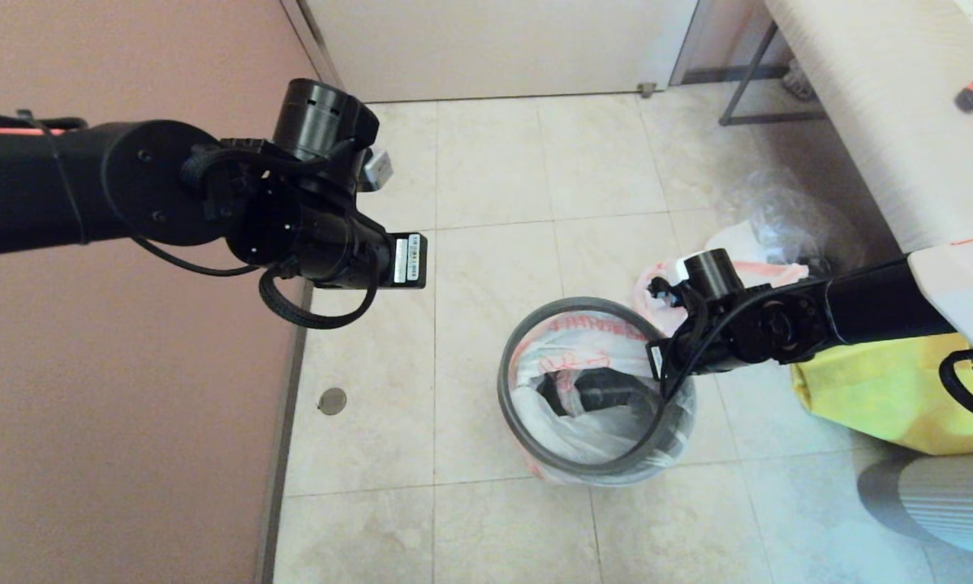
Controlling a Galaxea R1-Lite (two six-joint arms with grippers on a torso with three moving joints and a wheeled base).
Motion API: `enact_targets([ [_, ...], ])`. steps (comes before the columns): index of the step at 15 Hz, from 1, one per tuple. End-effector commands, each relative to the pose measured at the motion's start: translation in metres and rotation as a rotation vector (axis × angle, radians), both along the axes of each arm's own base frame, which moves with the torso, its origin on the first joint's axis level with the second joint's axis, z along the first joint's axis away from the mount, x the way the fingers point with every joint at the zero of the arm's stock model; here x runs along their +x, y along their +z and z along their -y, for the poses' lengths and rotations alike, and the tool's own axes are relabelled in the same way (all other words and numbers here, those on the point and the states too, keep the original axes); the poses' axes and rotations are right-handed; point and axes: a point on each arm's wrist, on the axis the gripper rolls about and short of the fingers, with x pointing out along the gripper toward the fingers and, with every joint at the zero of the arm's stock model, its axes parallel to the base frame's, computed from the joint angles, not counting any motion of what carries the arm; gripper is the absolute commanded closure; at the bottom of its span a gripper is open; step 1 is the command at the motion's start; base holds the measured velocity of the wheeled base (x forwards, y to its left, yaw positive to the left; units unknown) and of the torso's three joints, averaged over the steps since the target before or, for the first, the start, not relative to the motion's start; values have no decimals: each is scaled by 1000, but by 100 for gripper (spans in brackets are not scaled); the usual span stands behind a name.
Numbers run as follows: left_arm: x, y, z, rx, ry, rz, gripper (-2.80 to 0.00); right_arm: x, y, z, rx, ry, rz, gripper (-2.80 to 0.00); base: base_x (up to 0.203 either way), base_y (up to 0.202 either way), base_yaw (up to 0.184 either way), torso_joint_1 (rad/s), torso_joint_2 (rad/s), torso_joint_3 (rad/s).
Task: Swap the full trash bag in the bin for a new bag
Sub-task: Place the trash can ring on the trash can
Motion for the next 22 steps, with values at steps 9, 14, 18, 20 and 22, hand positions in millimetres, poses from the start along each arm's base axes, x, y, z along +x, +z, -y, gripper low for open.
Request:
enact_targets([
  [9, 1, 1, -1, -2, 7, 2, 0, -14, 15, -14, -3, 34, 28, 0, 0, 0, 0, 0, 0, 0],
  [14, 1, 4, -5, -6, 17, 10, 0, -17, 21, 5, -35, -13, 35, 0, 0, 0, 0, 0, 0, 0],
  [18, 1, 4, -5, -6, 18, 10, 0, -14, 13, 12, -64, -15, 16, 0, 0, 0, 0, 0, 0, 0],
  [20, 2, 2, -4, -3, 15, 6, 0, -13, 5, 11, -73, -12, -6, 0, 0, 0, 0, 0, 0, 0],
  [22, 2, 2, -4, -3, 15, 6, 0, -15, 0, 9, -77, -6, -18, 0, 0, 0, 0, 0, 0, 0],
])
